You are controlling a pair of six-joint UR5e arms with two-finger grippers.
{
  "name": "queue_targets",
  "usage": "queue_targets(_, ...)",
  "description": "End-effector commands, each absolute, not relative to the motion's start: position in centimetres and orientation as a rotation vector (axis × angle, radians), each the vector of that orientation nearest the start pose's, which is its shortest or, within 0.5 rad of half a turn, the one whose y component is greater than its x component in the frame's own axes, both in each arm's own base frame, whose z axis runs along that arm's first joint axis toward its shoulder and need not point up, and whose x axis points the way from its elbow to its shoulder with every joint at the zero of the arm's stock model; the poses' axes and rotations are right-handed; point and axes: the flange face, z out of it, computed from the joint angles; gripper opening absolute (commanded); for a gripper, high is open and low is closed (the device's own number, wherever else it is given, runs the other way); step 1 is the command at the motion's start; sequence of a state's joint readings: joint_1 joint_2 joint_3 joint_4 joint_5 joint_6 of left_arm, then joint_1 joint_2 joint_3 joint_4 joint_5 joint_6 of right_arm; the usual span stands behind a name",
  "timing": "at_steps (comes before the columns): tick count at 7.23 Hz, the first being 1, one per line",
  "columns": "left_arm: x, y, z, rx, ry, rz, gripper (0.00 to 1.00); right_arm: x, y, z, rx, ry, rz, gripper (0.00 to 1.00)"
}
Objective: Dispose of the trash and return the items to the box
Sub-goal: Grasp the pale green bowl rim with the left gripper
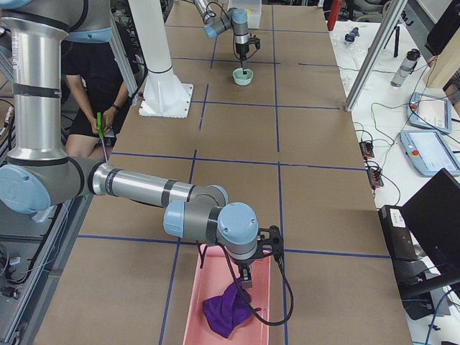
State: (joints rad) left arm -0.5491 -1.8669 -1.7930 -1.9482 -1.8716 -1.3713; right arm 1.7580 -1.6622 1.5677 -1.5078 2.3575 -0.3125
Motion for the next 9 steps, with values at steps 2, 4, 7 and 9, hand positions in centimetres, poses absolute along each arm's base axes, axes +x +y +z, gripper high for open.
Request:
queue_targets(2,46.3,-39.2,36.9,0.047,0.911,-0.18,0.36,13.6,-43.4,68.7,0.169,-0.78,-0.115,1.0)
queue_targets(4,47.0,-38.6,37.1,0.058,0.902,-0.174,0.02,11.1,-44.5,66.7,0.132,-0.795,-0.057,1.0)
queue_targets(7,43.5,-37.8,32.4,0.069,0.914,-0.182,0.0,9.0,-45.2,64.9,0.115,-0.796,-0.041,1.0)
queue_targets(9,37.6,-41.2,29.7,0.077,0.919,-0.258,0.0,6.5,-45.7,64.8,0.066,-0.8,-0.022,1.0)
